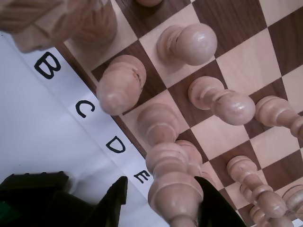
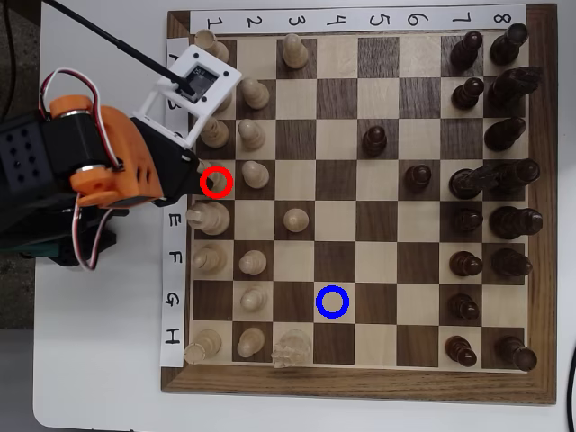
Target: Move the piece to destination
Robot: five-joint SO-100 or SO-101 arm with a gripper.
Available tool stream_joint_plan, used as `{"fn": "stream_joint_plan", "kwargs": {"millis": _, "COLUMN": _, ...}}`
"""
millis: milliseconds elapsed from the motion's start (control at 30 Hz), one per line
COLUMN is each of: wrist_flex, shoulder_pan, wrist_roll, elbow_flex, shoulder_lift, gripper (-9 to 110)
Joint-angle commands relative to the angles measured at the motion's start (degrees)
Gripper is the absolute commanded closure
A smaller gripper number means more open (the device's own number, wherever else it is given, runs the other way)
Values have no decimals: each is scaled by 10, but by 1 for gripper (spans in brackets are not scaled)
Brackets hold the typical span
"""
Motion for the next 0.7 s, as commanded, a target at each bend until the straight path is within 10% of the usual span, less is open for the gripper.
{"fn": "stream_joint_plan", "kwargs": {"millis": 0, "wrist_flex": -7, "shoulder_pan": -6, "wrist_roll": -4, "elbow_flex": 2, "shoulder_lift": 4, "gripper": 84}}
{"fn": "stream_joint_plan", "kwargs": {"millis": 667, "wrist_flex": -80, "shoulder_pan": 9, "wrist_roll": -4, "elbow_flex": 20, "shoulder_lift": -36, "gripper": 85}}
